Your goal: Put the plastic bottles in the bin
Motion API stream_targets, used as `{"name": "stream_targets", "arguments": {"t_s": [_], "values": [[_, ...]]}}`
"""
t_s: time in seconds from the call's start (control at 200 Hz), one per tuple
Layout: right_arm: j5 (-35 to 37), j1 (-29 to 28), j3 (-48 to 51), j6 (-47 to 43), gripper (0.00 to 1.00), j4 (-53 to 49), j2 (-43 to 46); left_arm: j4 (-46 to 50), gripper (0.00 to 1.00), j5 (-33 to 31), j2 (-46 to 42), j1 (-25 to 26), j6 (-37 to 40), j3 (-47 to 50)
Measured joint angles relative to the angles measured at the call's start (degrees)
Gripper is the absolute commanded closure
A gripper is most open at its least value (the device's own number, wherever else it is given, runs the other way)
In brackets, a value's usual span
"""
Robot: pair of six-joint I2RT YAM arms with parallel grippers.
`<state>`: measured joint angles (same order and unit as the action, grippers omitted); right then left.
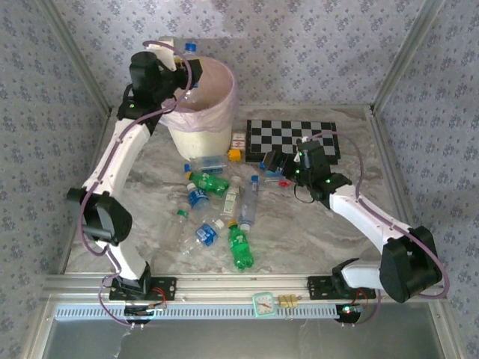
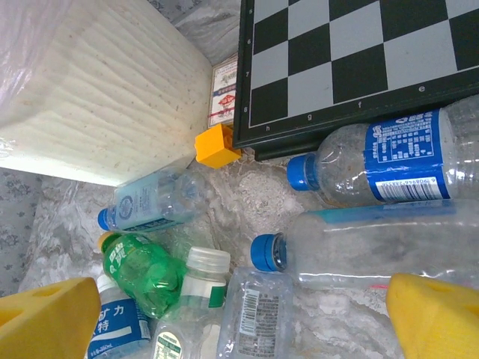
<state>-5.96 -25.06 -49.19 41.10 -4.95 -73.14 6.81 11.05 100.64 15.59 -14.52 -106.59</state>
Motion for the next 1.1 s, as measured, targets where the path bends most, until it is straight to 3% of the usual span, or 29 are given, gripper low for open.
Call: {"name": "stream_targets", "arguments": {"t_s": [0.265,0.525,0.9,1.02,1.099], "values": [[0.9,0.0,1.5,0.0,0.0,-0.8,1.5,10.9,0.49,-2.4,9.7,0.6,3.9,-9.7],[1.7,0.1,1.5,0.0,0.0,-1.3,2.1,18.1,0.36,-6.3,15.6,2.3,7.8,-13.3],[2.2,0.4,2.2,0.0,0.0,-1.7,2.3,18.5,0.08,-9.3,15.3,4.3,9.3,-13.3],[2.3,0.4,2.4,0.0,0.0,-1.7,2.3,16.1,0.0,-10.1,11.5,4.7,9.0,-8.8],[2.4,0.7,2.7,0.0,0.0,-1.7,2.3,13.4,0.0,-10.7,7.5,5.3,8.7,-4.6]]}}
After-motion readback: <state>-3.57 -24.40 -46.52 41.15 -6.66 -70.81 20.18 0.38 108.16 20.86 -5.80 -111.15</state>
